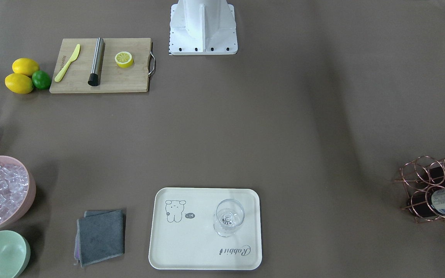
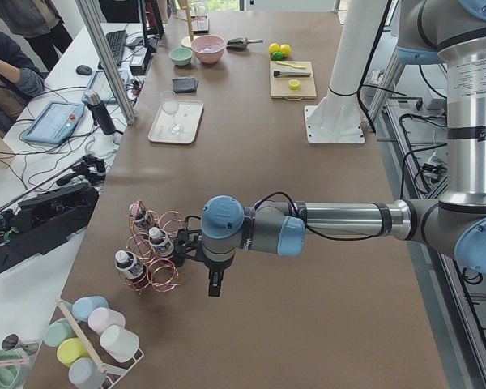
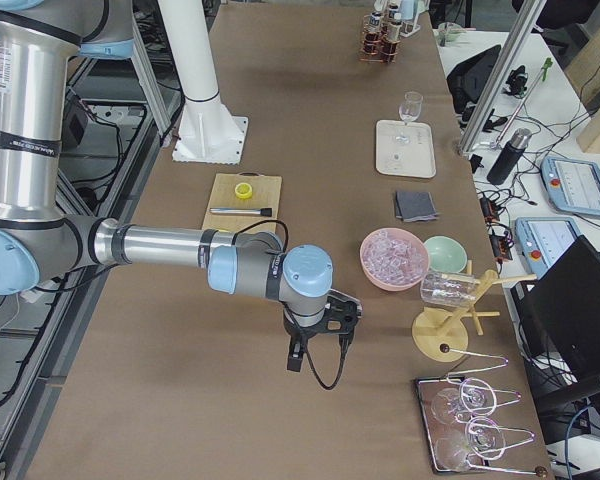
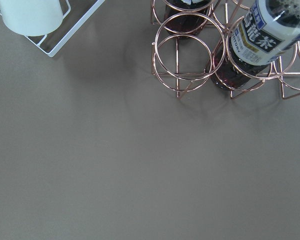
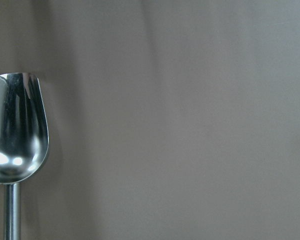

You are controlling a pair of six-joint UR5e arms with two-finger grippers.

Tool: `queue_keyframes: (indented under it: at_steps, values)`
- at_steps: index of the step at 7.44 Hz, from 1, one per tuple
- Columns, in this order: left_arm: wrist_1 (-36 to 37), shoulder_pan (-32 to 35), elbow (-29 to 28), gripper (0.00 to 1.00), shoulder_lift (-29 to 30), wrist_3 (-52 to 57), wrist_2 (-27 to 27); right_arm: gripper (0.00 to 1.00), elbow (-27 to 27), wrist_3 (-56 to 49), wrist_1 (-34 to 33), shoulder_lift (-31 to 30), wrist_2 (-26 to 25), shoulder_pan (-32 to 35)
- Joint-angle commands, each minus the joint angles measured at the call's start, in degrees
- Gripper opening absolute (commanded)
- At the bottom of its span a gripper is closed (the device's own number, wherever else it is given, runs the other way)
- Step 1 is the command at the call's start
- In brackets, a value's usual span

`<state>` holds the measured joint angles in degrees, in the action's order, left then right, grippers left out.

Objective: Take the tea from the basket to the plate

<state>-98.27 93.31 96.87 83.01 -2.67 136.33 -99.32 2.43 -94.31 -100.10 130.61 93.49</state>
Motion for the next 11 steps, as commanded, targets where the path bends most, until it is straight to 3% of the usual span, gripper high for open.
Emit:
queue_keyframes:
  at_steps: [1, 8, 11]
  values:
    - [0.0, -0.1, 0.1, 0.98, 0.1, 0.0, 0.1, 1.00, 0.1, 0.2, 0.0, 0.0, -0.1, 0.0]
    - [0.0, -0.1, 3.3, 0.98, -0.2, 3.8, 0.1, 1.00, 0.4, 0.2, -0.1, 0.0, 0.1, -0.1]
    - [0.2, 0.2, 5.3, 0.97, 0.2, 17.5, -0.5, 1.00, 0.3, 0.2, -0.1, -0.1, -0.2, 0.0]
